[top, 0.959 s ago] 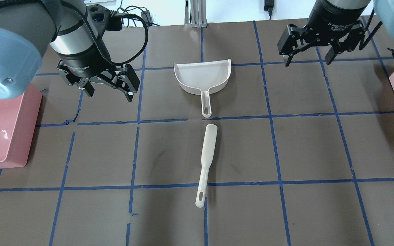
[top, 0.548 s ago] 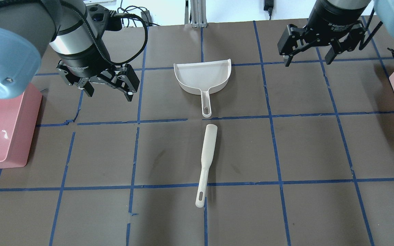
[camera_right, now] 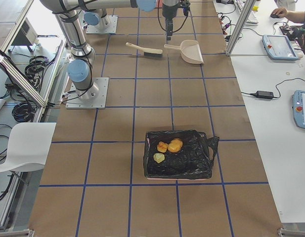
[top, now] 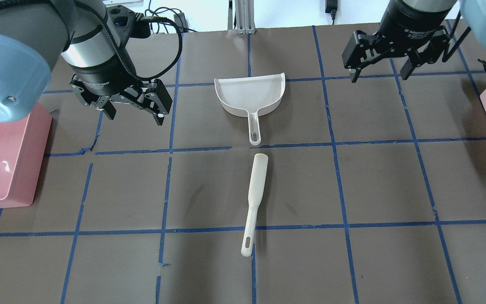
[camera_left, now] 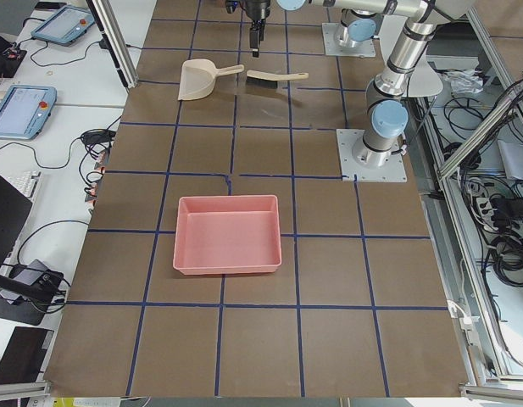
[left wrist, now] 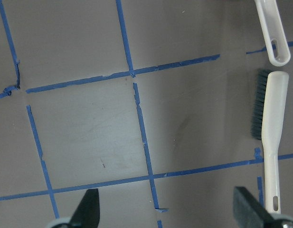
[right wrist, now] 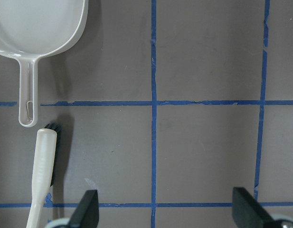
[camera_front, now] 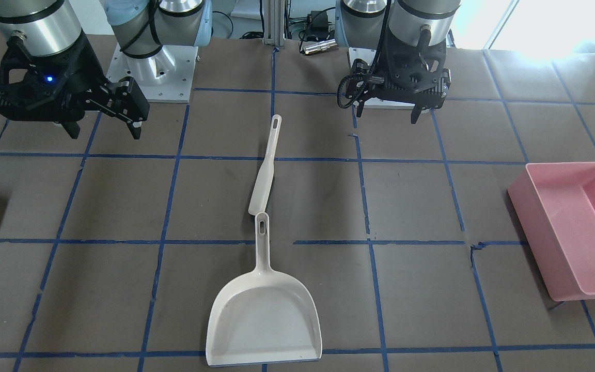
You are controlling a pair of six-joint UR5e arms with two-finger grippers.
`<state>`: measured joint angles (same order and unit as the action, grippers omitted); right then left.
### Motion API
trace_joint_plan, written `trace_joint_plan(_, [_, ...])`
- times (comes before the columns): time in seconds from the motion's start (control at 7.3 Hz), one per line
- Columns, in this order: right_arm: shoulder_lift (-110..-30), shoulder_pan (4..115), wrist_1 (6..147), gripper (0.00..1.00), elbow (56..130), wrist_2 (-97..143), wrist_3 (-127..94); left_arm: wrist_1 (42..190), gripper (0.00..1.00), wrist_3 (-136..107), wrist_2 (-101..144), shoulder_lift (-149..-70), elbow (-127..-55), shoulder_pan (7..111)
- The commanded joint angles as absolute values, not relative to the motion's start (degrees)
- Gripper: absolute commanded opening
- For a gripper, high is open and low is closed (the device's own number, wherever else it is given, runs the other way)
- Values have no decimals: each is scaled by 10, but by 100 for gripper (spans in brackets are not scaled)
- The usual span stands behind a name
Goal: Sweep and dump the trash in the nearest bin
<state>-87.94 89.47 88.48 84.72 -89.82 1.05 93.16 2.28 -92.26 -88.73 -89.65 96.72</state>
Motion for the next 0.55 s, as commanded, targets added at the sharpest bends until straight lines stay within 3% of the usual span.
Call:
trace_joint_plan(0.0, [-879, 895, 885, 100, 847, -898, 11, 932, 100, 23, -922, -887, -896, 967])
trace_joint_plan(0.41, [-882, 895, 885, 100, 854, -898, 12, 933, 100, 23, -923, -887, -896, 968])
